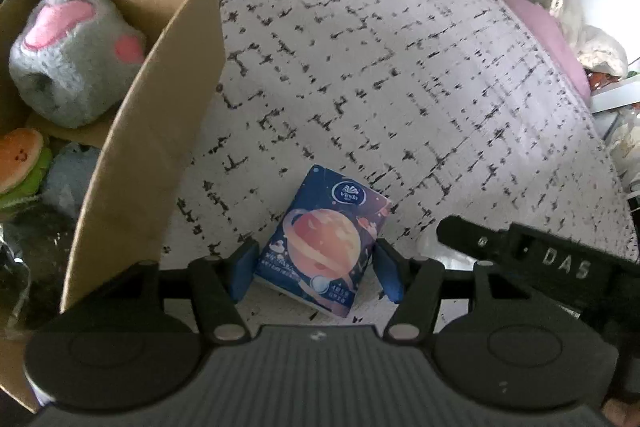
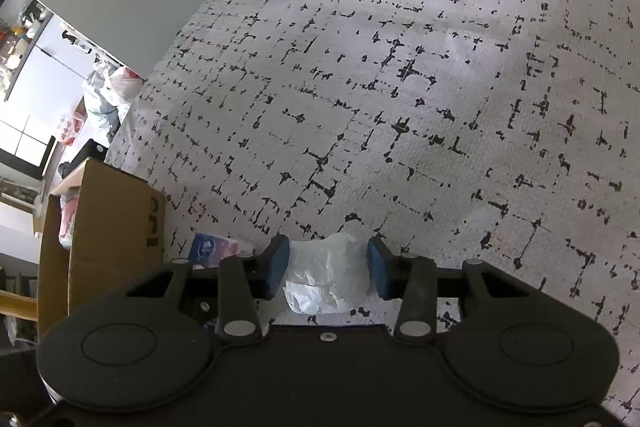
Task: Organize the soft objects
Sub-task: 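Grasp the blue tissue packet with left tool while right tool grasps the white tissue, then carry both items over the box and release them inside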
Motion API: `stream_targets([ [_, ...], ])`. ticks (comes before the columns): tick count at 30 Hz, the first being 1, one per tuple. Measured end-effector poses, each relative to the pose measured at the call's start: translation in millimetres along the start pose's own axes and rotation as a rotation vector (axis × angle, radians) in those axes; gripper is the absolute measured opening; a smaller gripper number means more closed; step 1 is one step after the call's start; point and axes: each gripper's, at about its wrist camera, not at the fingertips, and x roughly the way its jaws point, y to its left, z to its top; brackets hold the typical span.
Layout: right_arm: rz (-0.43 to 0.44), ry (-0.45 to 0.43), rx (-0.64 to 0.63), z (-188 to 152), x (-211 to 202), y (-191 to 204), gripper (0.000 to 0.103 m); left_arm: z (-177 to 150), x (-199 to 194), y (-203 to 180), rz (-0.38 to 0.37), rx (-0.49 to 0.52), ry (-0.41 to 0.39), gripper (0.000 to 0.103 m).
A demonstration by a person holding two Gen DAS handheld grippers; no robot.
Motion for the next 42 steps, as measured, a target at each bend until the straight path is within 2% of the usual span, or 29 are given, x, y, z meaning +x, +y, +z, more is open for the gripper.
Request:
stream_targets([
  [7,0.007,-0.048,0.013,-0.3,-19.0,0.9,0.042,0.4,-22.8,-1.2,-0.017,0.006,-0.055,0.061],
  [17,0.063,-0.151,0.011,-3.7,-56.0,7.0,0.042,-7.9,-61.5,-8.8,-0.015,0.047,-0.135,0.061],
  [24,0.092,-0.19,0.005,-11.4,-73.7,12.8,0.042,-18.2,-89.4,-12.8,-0.007,0.068,-0.206,0.061],
  [34,0.114,-0.239,-0.014,-26.8,-95.3,23.5,0.042,-23.8,-120.1,-3.3,0.002,0.055,-0.26,0.061],
  [42,0.134,-0.314,-0.03,-32.7,-111.4,33.4,0.042,-24.0,-139.3,9.4,0.005,0.043,-0.287,0.061],
])
